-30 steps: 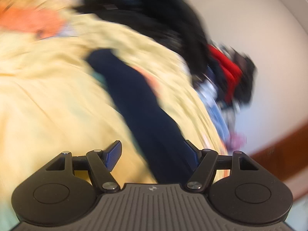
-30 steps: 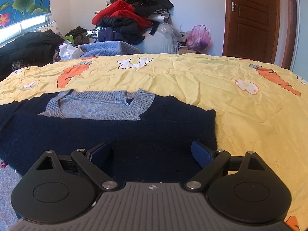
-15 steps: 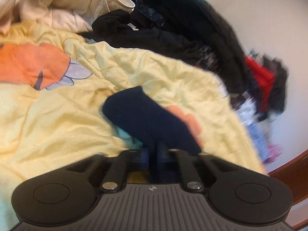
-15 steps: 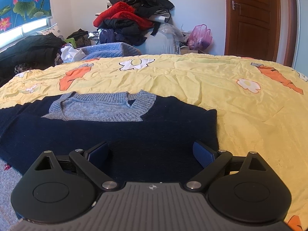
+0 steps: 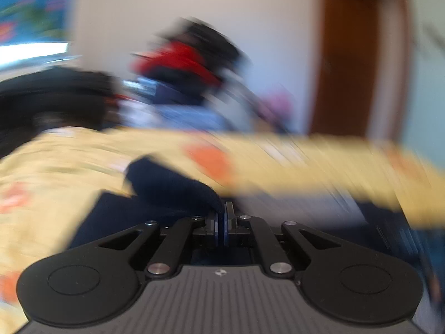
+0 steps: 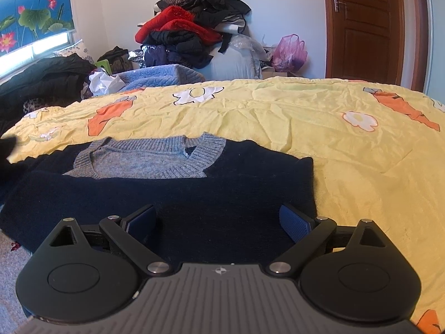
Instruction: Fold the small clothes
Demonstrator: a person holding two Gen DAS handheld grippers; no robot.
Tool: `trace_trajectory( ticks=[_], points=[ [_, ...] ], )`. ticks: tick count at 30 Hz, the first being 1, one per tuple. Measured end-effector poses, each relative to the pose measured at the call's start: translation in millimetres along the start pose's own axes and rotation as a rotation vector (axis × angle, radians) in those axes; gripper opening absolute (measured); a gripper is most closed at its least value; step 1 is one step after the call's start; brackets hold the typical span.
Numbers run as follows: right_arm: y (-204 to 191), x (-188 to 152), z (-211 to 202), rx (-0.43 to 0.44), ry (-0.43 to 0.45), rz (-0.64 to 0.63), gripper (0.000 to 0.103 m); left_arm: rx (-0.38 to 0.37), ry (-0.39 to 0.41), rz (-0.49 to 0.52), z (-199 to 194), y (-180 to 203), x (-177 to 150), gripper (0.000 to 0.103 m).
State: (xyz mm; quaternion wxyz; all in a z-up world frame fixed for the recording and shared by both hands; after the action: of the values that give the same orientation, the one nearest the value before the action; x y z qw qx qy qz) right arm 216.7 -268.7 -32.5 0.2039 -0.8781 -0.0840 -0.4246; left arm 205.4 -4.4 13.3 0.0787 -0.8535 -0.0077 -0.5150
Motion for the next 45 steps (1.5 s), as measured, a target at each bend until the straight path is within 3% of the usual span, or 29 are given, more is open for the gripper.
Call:
trace_trajectory(
  ticks=[3, 5, 6, 9, 10, 13, 18, 23, 26, 29, 31, 32, 33, 36, 38, 39, 45],
  points=[
    [1, 0, 0, 0.006, 0.005, 0.008, 0.095, -0.063, -0.080, 0.189, -2, 54, -29, 0.007],
    [1, 1, 0, 0.006, 0.005, 0.008, 0.095, -0.076, -0.067, 0.242, -11, 60, -35, 0.012],
    [1, 1, 0, 0.007, 0.006, 0.009, 0.095, -0.076, -0.051, 0.250, -17, 56, -36, 0.023],
    [3, 1, -2, 0.019, 0.013, 0.020, 0.096, -0.069, 0.010, 0.184, -37, 29, -35, 0.077],
    [3, 1, -2, 0.023, 0.015, 0.024, 0.096, -0.078, 0.036, 0.124, -44, 15, -35, 0.082],
    [3, 1, -2, 0.027, 0.017, 0.027, 0.096, -0.134, -0.011, -0.035, -51, -17, -38, 0.082],
    [2, 1, -2, 0.021, 0.015, 0.021, 0.096, -0.107, -0.165, -0.212, -31, -46, -61, 0.082],
    [-4, 7, -6, -0.009, 0.000, 0.043, 0.096, -0.087, -0.161, -0.385, -30, -71, -64, 0.082],
    [-25, 17, -23, 0.132, 0.046, 0.162, 0.095, -0.102, -0.160, -0.441, -31, -79, -66, 0.082],
    [-56, 17, -15, 0.277, -0.057, 0.226, 0.093, -0.102, -0.165, -0.457, -27, -80, -65, 0.082],
    [-71, 11, 0, 0.309, -0.153, 0.223, 0.079, -0.098, -0.163, -0.457, -25, -81, -65, 0.082],
    [-75, 8, 8, 0.291, -0.189, 0.213, 0.075, -0.096, -0.163, -0.457, -24, -81, -65, 0.082],
    [-77, 4, 14, 0.264, -0.207, 0.208, 0.064, -0.094, -0.162, -0.457, -23, -80, -65, 0.082],
    [-81, 2, 18, 0.264, -0.177, 0.251, 0.061, -0.091, -0.161, -0.465, -22, -81, -64, 0.082],
    [-85, 2, 18, 0.287, -0.185, 0.262, 0.044, -0.093, -0.163, -0.468, -21, -81, -64, 0.082],
    [-87, 2, 17, 0.293, -0.193, 0.257, 0.027, -0.093, -0.163, -0.469, -21, -82, -64, 0.082],
    [-99, 18, 5, 0.266, -0.136, 0.134, 0.019, -0.092, -0.164, -0.469, -21, -82, -64, 0.082]
  ],
)
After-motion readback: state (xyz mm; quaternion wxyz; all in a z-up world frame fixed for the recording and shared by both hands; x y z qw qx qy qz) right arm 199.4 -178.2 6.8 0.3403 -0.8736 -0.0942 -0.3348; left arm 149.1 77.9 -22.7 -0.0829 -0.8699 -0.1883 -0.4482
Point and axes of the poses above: each gripper's, at about its wrist camera, not at the fingertips, and z roughly the way its jaws point, y to its right, x to its top, the point moved 6 cm from there along z, roughly the way its jaws point, and after that the axes turned 15 degrees about x, right-handed, at the moved point
